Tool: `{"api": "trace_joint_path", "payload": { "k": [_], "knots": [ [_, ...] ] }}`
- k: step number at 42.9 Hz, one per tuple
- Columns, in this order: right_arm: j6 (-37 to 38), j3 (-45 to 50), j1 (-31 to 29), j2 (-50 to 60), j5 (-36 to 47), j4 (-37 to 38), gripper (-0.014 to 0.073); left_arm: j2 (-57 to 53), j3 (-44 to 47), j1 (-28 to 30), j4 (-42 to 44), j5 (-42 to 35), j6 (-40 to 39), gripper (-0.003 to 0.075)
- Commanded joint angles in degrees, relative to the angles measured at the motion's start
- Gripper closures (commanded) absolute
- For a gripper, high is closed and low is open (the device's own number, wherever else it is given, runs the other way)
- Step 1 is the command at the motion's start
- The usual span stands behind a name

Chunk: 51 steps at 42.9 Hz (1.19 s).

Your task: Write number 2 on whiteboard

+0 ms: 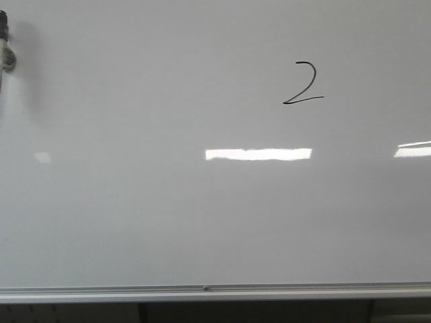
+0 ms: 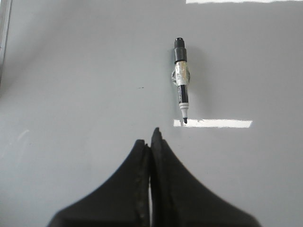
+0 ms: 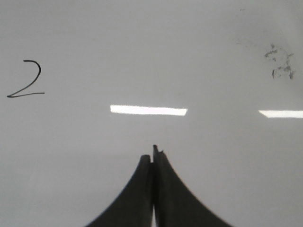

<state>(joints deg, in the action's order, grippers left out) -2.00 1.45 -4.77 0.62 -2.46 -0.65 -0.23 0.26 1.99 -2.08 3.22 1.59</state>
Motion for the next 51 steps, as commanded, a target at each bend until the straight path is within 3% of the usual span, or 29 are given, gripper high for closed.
{"api": "trace_joint_path", "payload": {
  "k": [1, 51],
  "knots": [
    [-0.1, -0.2, -0.2, 1.0, 6.3, -0.3, 0.0662, -1.5, 2.0, -0.3, -0.6, -4.5, -0.6, 0.0741],
    [-0.1, -0.2, 1.4, 1.0, 6.1, -0.3, 0.0662, -1.5, 2.0, -0.3, -0.6, -4.5, -0.6, 0.0741]
  ]
}}
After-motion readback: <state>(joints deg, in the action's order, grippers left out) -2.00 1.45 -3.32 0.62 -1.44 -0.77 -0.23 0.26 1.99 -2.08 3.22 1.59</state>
